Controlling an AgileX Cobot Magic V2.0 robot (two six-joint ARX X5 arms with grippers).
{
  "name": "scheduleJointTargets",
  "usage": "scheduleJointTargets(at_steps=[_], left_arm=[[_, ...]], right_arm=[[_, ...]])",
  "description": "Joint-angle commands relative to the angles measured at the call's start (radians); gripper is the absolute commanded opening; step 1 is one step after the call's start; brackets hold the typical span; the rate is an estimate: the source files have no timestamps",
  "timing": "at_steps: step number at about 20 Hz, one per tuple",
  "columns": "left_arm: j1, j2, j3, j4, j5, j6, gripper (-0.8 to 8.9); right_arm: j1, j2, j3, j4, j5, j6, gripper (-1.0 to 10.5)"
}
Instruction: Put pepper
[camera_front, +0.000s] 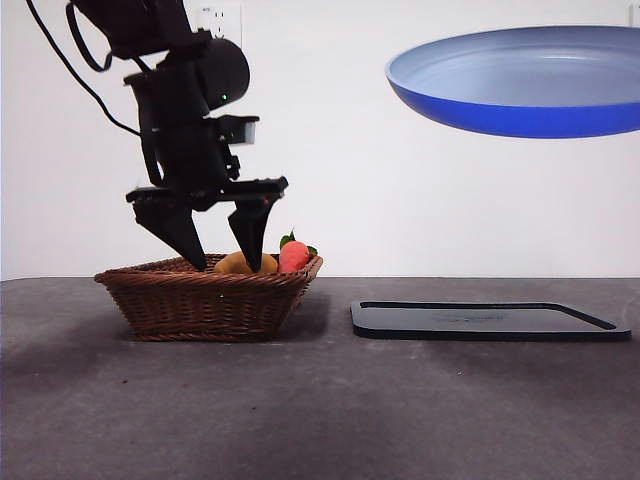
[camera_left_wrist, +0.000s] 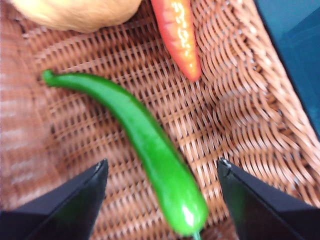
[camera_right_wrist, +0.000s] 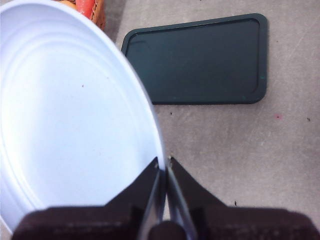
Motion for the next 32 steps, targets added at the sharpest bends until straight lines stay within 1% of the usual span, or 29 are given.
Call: scheduleJointTargets(at_steps=[1, 3, 6, 9, 17, 18, 20, 23, 25, 29, 32], left_arm=[[-0.012, 0.043, 0.023, 0.026, -0.002, -0.016, 3.78], [-0.013, 0.058, 0.023, 0.036, -0.002, -0.033, 3.78], [-0.013, 0.069, 0.023, 0.05, -0.004, -0.034, 3.78], [-0.011, 0.089, 0.023, 0.053, -0.002, -0.064, 3.78], [-0.01, 0.11, 0.023, 0.046, -0.005, -0.082, 3.74], [-0.01, 0.11, 0.023, 0.04, -0.005, -0.083, 3.59], [-0.01, 0.112, 0.022, 0.019, -0.003, -0.085, 2.77], [-0.01, 0.115, 0.022, 0.0, 0.002, -0.116, 2.56], [-0.01, 0.115, 0.022, -0.003, -0.004, -0.115, 2.54], [-0.01, 0.115, 0.022, -0.016, -0.003, -0.119, 1.49], [-0.01, 0.114, 0.022, -0.018, -0.003, -0.119, 1.23]], right_arm=[[0.0, 0.003, 0.022, 0.01, -0.003, 0.013, 0.0], [0.0, 0.003, 0.022, 0.007, -0.003, 0.006, 0.0], [0.0, 0.003, 0.022, 0.003, -0.003, 0.005, 0.0], [0.0, 0.003, 0.022, 0.003, -0.003, -0.002, 0.0], [0.0, 0.004, 0.022, 0.0, -0.003, -0.013, 0.0], [0.0, 0.004, 0.022, 0.001, -0.003, -0.013, 0.0], [0.0, 0.004, 0.022, 0.001, -0.003, -0.013, 0.0], [0.0, 0.004, 0.022, 0.001, -0.003, -0.014, 0.0], [0.0, 0.004, 0.022, 0.001, -0.003, -0.019, 0.0], [0.0, 0.003, 0.022, 0.001, -0.003, -0.021, 0.0], [0.0, 0.004, 0.022, 0.002, -0.003, -0.021, 0.0]])
